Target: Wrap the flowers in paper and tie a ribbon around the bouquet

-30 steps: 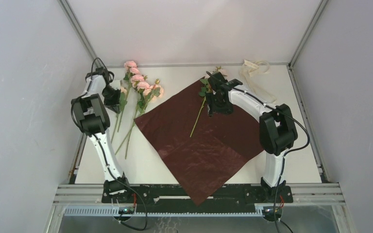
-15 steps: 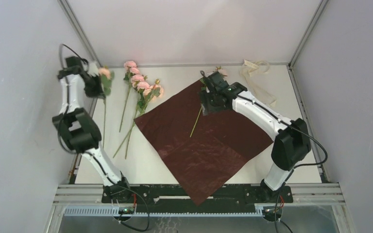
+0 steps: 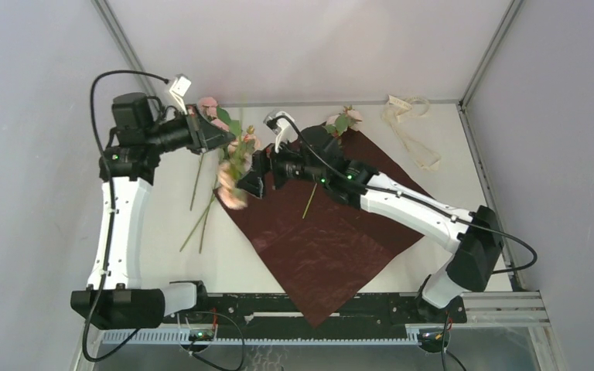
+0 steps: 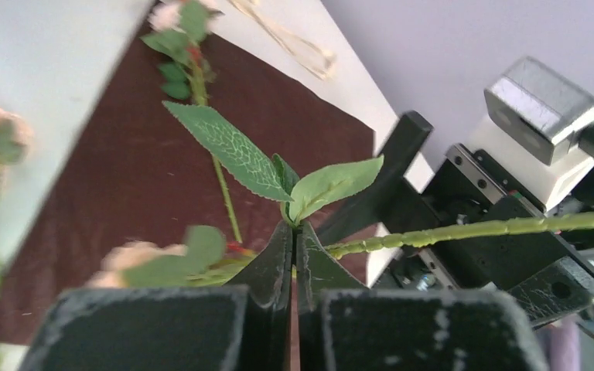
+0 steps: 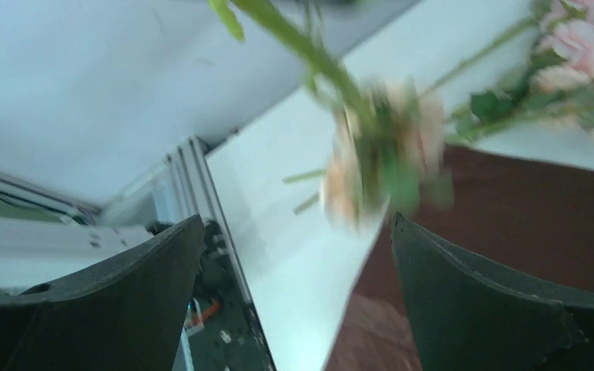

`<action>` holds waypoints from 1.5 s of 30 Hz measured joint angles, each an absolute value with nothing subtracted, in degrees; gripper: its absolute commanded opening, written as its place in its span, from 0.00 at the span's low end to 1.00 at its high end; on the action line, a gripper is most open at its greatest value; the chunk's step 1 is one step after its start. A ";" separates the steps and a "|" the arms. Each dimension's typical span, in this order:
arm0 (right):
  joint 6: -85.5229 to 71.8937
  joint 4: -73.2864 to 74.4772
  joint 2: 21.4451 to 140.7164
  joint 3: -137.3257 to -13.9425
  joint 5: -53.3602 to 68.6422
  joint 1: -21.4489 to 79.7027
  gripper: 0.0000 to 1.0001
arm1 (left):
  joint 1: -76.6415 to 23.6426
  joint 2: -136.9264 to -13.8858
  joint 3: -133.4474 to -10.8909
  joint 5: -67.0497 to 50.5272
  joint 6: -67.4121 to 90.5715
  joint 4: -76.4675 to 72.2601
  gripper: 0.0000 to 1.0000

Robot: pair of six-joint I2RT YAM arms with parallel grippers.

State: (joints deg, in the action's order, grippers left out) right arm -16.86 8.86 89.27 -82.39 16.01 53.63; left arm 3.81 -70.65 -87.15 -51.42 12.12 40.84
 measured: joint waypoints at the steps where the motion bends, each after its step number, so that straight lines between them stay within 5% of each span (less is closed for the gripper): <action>1: -18.39 5.91 90.00 -82.41 16.34 54.00 1.00 | 2.37 -70.32 -85.56 -51.96 13.85 39.48 0.00; 14: -26.65 -2.85 94.37 -74.41 11.75 54.81 0.94 | -5.28 -64.23 -74.67 -52.07 21.50 28.40 0.00; 25: -12.91 25.52 59.00 -61.71 9.96 57.21 0.98 | -10.07 -76.55 -75.50 -39.83 5.02 32.47 0.00; 32: -20.93 32.10 40.73 -63.11 10.17 30.02 0.93 | -22.24 -81.80 -75.70 -25.71 -13.63 33.71 0.00; 38: -29.43 31.24 51.24 -62.22 14.76 25.32 0.90 | -29.15 -87.11 -72.40 -22.04 -17.76 31.83 0.00; 45: -40.97 23.24 68.82 -48.80 13.54 36.73 0.92 | -28.62 -95.26 -68.66 -24.86 -8.86 28.73 0.00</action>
State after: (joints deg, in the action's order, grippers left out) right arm -40.97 23.24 68.82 -48.80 13.54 36.73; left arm -28.62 -95.26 -68.66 -24.86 -8.86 28.73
